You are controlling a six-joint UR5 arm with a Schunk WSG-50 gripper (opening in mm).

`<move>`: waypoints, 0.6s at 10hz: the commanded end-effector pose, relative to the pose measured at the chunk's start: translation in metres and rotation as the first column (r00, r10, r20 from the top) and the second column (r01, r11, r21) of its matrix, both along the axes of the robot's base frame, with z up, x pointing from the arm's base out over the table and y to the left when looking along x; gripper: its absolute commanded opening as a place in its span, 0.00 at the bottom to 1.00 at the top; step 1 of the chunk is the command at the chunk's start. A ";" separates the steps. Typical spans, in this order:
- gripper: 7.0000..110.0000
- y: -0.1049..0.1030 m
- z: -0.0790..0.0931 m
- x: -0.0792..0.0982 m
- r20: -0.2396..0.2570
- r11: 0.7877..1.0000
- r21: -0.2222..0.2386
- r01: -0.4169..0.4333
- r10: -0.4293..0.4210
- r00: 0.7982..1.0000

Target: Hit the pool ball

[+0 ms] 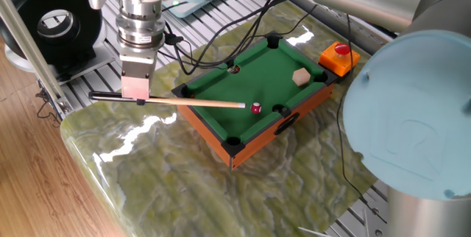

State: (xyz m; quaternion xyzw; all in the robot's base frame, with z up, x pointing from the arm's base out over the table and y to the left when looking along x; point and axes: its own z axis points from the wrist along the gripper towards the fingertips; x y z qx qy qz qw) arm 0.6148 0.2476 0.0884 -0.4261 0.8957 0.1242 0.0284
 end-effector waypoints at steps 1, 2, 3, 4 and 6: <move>0.00 -0.008 -0.004 -0.007 -0.009 1.000 -0.027 0.012 -0.012 1.000; 0.00 -0.011 -0.004 -0.008 -0.009 0.999 -0.044 0.007 -0.008 1.000; 0.00 -0.011 -0.004 -0.008 -0.008 0.999 -0.047 0.009 -0.010 1.000; 0.00 -0.010 -0.004 -0.008 -0.009 0.999 -0.044 0.014 -0.014 1.000; 0.00 -0.005 -0.002 -0.007 -0.008 0.999 -0.023 0.023 -0.023 1.000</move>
